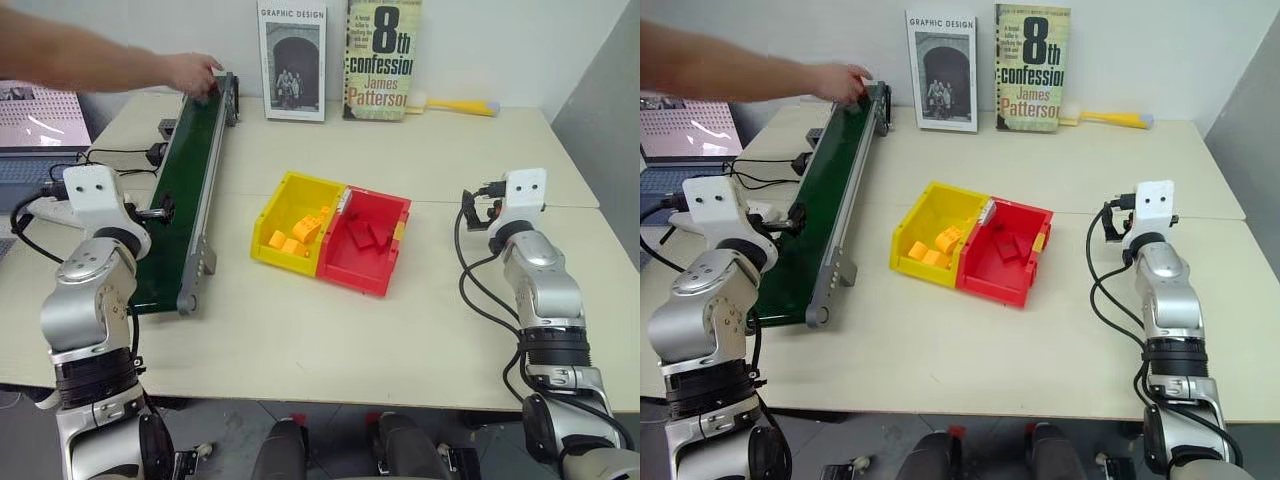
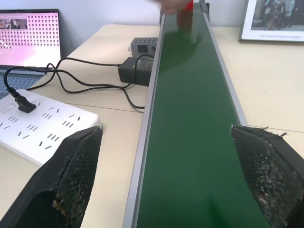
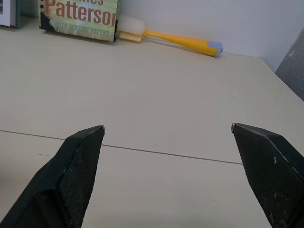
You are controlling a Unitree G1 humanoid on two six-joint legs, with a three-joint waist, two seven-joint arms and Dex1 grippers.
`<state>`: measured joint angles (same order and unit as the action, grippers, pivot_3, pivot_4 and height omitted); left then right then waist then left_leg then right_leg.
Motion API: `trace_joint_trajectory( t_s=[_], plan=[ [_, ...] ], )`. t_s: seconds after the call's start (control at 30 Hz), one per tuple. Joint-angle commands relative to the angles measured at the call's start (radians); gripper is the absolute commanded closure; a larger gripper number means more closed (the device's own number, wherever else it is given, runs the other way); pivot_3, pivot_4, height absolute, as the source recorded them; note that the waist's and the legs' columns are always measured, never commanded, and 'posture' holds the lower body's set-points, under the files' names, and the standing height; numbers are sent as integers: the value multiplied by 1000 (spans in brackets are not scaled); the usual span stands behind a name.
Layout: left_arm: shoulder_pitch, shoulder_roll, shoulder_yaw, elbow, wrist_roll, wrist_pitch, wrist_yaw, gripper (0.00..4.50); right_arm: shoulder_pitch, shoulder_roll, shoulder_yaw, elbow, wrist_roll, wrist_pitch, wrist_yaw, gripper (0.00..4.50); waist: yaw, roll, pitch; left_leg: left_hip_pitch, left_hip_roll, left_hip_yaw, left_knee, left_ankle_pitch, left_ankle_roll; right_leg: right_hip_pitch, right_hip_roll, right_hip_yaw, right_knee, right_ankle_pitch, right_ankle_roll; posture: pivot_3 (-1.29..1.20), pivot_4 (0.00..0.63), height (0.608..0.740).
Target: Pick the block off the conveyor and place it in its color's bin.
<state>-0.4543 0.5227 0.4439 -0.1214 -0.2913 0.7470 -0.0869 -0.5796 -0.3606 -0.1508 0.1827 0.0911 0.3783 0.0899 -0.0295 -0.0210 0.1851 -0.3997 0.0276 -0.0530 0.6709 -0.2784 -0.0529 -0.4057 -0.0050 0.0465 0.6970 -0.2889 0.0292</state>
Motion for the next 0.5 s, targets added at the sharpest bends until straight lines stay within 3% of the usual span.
trace_joint_trajectory(
  t_s=[0.03,0.5],
  plan=[
    [1,10,13,-55,8,7,16,12,-9,3,-3,-67,-7,-8,-3,0,0,0,0,0,0,0,0,0,0,0,0,0,0,0,0,0,150,740],
    [5,-97,-7,-46,3,-123,44,12,10,-54,-32,-178,-2,36,15,0,0,0,0,0,0,0,0,0,0,0,0,0,0,0,0,0,150,740]
  ],
)
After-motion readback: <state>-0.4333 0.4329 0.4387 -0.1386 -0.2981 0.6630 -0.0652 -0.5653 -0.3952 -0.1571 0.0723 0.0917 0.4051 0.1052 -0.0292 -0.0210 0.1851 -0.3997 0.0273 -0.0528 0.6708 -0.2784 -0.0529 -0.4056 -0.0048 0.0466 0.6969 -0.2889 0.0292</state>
